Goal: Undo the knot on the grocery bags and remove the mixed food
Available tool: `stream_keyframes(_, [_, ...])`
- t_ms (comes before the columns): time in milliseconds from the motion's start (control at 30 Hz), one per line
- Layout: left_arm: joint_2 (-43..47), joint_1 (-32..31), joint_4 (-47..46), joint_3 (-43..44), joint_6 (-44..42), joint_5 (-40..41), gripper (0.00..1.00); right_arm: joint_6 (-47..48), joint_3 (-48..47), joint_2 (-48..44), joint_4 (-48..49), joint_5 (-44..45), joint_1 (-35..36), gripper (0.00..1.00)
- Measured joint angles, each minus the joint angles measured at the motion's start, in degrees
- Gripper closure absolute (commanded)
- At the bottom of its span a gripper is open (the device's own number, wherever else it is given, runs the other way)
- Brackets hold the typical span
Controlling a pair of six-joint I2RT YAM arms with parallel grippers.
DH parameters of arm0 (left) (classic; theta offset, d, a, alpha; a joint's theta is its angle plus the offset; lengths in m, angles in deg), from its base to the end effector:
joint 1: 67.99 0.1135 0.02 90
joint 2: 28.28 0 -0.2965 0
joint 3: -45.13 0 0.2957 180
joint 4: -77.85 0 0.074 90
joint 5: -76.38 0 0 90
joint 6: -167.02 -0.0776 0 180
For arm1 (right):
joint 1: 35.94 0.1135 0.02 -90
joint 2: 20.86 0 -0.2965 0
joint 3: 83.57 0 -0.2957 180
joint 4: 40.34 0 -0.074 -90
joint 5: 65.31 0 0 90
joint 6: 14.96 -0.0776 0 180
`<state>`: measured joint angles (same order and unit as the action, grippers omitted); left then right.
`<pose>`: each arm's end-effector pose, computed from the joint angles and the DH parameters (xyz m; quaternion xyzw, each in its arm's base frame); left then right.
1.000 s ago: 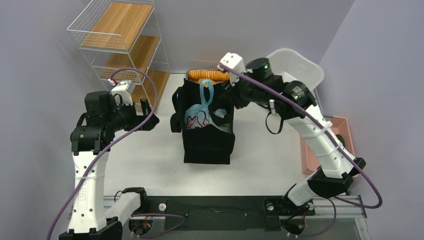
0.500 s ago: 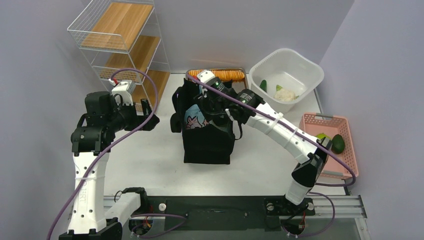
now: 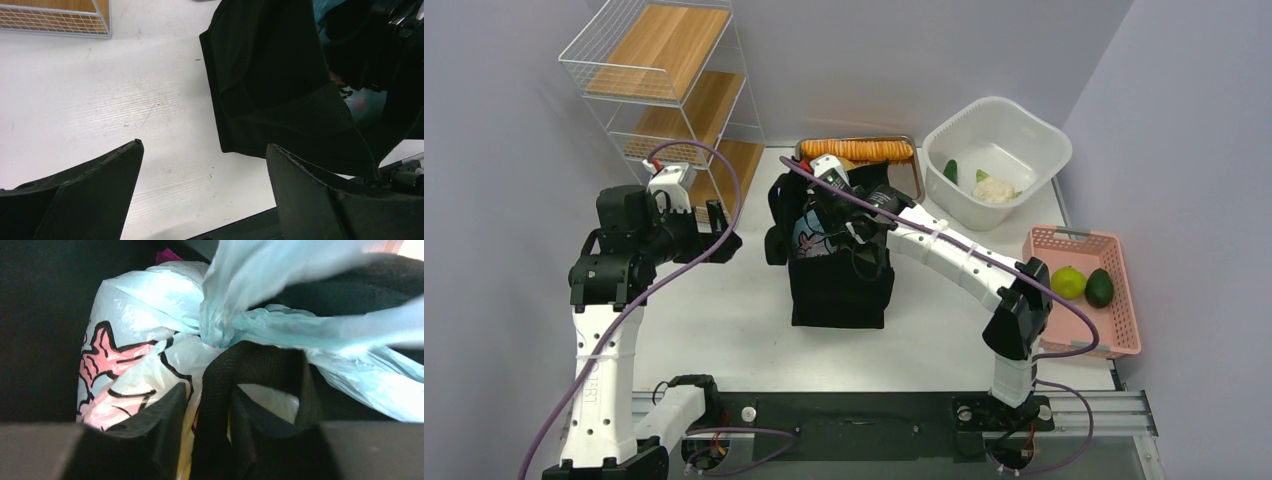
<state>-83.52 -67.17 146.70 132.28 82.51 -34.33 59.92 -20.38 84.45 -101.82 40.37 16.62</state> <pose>0.2195 -0.0243 0.4253 0.0317 0.8832 -0.1786 0.4325 0.3107 0.3713 0.3445 -0.2545 0.8966 0.0823 0.3529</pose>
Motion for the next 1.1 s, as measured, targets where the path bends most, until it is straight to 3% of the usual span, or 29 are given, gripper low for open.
stream_keyframes(67, [0.4, 0.0, -0.1, -0.1, -0.2, 0.4, 0.07, -0.5, 0.1, 0.4, 0.0, 0.2, 0.0, 0.96])
stream_keyframes(133, [1.0, 0.0, -0.1, -0.4, -0.2, 0.7, 0.07, -0.7, 0.0, 0.4, 0.0, 0.2, 0.0, 1.0])
stream_keyframes(400, [2.0, 0.0, -0.1, -0.9, -0.2, 0.9, 0.07, -0.6, -3.7, -1.6, -0.4, -0.2, 0.0, 1.0])
stream_keyframes(767, [1.7, 0.0, -0.3, -1.0, -0.2, 0.4, 0.09, -0.1, -3.5, -17.8, 0.1, -6.3, -5.5, 1.0])
stream_keyframes(900, [1.8, 0.0, -1.7, -0.9, -0.2, -4.2, 0.06, -0.6, -2.7, -19.0, 0.4, -10.2, -7.7, 1.0])
stream_keyframes(1100, [2.6, -0.7, -11.0, 2.1, -0.6, -15.3, 0.03, -0.6, -0.9, -18.9, 0.4, -16.4, -8.0, 1.0])
